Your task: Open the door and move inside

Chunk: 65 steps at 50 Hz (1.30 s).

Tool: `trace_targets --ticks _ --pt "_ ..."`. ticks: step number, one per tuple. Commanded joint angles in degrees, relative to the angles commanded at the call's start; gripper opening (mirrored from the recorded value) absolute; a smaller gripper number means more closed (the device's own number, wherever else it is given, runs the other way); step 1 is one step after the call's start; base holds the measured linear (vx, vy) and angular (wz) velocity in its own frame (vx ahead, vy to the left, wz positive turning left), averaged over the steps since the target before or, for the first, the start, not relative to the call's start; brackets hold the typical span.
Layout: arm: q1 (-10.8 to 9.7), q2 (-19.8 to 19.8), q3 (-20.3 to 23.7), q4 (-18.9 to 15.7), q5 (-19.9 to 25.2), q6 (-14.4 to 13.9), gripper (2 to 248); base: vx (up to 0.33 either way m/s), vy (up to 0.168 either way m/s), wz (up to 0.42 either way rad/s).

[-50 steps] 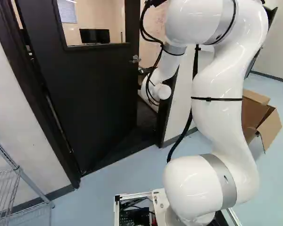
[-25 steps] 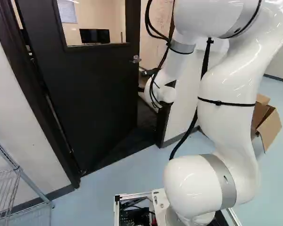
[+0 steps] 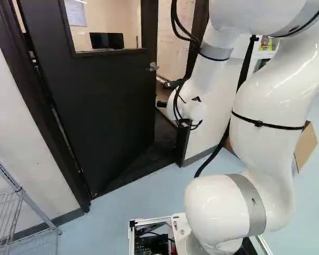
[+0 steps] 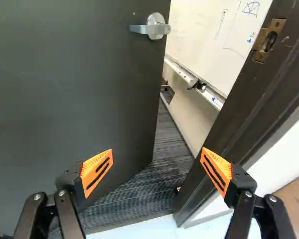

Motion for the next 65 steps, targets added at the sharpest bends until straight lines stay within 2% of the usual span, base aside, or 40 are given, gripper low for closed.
trace_targets --ticks 34,65 --pt "-0.44 9.69 10.42 6.72 0.00 0.00 247 0.000 0.000 0.000" --pt "-0.83 18.08 18.60 8.19 0.00 0.00 247 0.000 0.000 0.000"
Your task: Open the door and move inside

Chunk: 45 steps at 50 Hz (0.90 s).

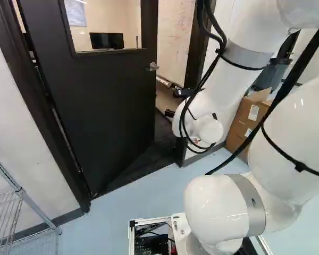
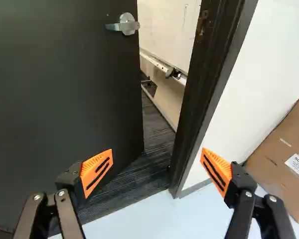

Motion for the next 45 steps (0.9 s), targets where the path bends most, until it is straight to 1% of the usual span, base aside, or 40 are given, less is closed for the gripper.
trace_targets --ticks 25,34,45 --pt "-0.01 0.25 0.23 0.00 0.00 0.00 247 0.000 0.000 0.000" --pt "-0.01 0.25 0.23 0.00 0.00 0.00 247 0.000 -0.013 -0.072" --pt "-0.01 0.25 0.23 0.00 0.00 0.00 247 0.000 0.024 0.118"
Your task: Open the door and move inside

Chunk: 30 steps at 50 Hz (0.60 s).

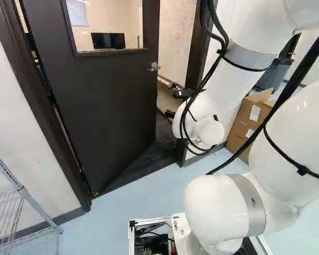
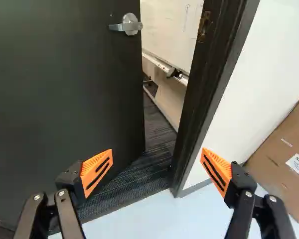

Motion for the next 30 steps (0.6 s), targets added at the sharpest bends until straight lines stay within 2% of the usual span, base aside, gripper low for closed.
trace_targets --ticks 18,30 --pt "0.00 0.00 0.00 0.00 0.00 0.00 247 0.000 0.023 0.117" --pt "0.00 0.00 0.00 0.00 0.00 0.00 247 0.017 0.057 0.235"
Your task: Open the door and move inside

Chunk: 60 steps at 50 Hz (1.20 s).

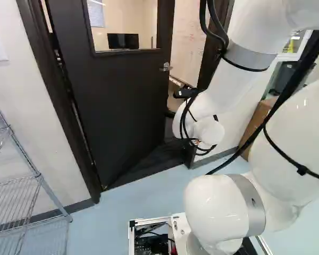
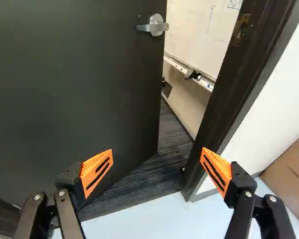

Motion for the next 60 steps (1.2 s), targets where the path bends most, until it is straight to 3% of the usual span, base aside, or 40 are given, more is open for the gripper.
trace_targets --ticks 37,60 --pt "0.00 0.00 0.00 0.00 0.00 0.00 247 0.037 0.069 0.154" --pt "0.00 0.00 0.00 0.00 0.00 0.00 247 0.067 0.041 0.007"
